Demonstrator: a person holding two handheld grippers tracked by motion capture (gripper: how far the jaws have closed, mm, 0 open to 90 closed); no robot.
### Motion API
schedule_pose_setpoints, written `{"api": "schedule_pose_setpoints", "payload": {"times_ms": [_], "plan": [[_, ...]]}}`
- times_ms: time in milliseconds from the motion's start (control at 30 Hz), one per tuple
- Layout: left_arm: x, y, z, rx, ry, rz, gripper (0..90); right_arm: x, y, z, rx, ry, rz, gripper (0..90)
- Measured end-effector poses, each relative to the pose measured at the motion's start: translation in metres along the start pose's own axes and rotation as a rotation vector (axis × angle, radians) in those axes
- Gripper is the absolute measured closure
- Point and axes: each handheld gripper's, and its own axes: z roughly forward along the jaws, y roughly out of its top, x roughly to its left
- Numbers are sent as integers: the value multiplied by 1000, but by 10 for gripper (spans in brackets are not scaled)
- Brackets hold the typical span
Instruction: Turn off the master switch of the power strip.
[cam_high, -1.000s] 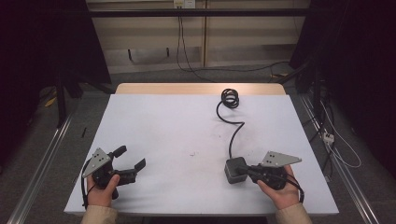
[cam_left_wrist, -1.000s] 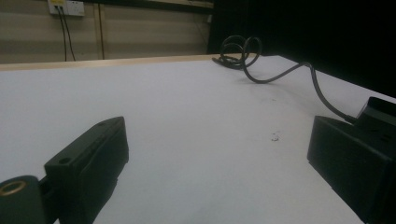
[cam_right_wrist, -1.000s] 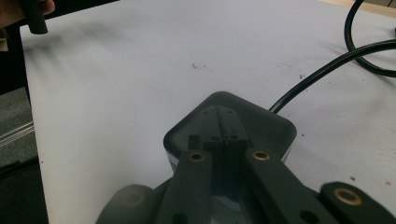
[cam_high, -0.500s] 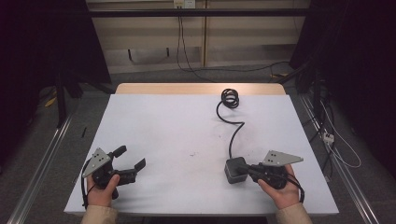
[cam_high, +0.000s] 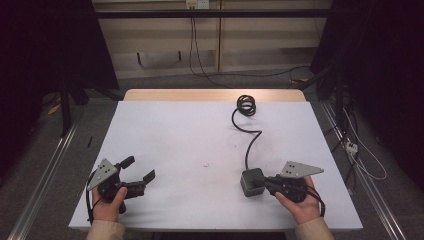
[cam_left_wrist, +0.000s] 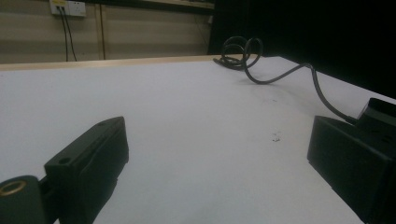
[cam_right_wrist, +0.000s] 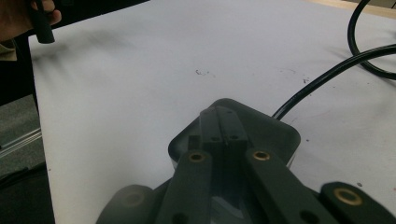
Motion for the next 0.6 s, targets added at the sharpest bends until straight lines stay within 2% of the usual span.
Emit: {"api": "schedule_pose_setpoints", "payload": {"times_ms": [333, 600], "plan": [[0, 0, 0, 1, 1, 3, 52, -1, 0, 0, -21, 15, 8, 899], [0, 0, 0, 1, -1, 5, 52, 0, 2, 0, -31, 9, 18, 821]]}}
